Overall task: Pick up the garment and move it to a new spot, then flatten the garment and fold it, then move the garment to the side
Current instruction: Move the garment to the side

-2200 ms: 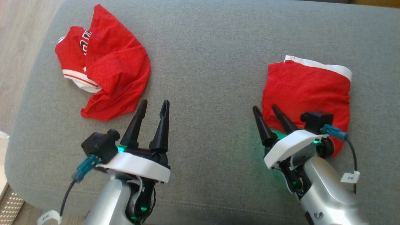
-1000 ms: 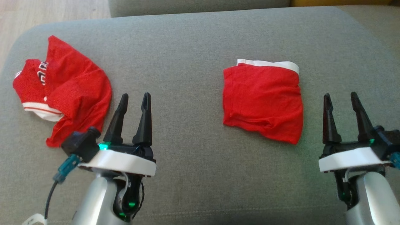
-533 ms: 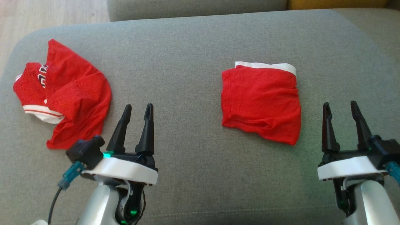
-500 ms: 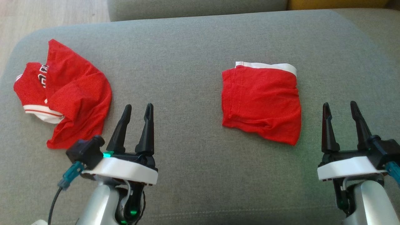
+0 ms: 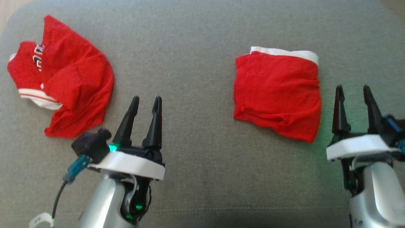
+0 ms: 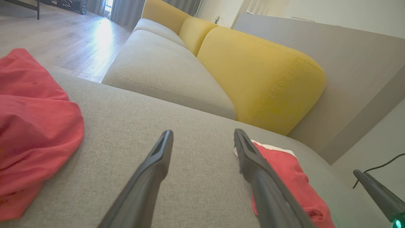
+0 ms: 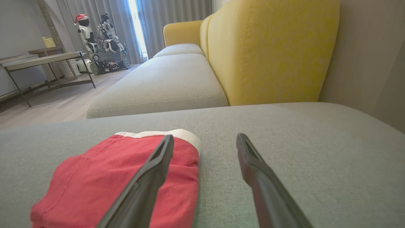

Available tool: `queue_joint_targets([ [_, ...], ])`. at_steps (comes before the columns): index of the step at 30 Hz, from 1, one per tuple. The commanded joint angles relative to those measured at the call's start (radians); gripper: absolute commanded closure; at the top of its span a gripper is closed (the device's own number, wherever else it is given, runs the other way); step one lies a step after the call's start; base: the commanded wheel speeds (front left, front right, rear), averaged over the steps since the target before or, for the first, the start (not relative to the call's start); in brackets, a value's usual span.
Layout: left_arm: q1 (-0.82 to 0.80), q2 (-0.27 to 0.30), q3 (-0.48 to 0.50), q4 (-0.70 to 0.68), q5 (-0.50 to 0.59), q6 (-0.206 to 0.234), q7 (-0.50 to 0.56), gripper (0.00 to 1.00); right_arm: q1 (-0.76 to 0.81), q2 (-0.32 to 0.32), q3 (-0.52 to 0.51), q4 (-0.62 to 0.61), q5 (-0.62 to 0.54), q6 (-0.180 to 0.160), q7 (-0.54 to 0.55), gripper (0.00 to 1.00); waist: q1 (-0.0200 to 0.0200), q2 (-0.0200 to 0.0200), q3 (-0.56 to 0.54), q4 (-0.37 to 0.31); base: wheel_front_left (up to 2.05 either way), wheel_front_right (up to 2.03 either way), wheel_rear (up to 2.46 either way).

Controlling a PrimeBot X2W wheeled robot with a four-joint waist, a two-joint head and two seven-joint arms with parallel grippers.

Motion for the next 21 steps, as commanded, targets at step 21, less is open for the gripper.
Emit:
queue_joint_targets([
  [21,-0.101,0.006,-0.002,-0.032,0.001,-0.001,-0.006,0.0,-0.208,-0.045,0.033,0.275,0.138,0.002,0.117,0.0,0.0,0.0,0.092,0.082,0.0,0.0,0.0],
])
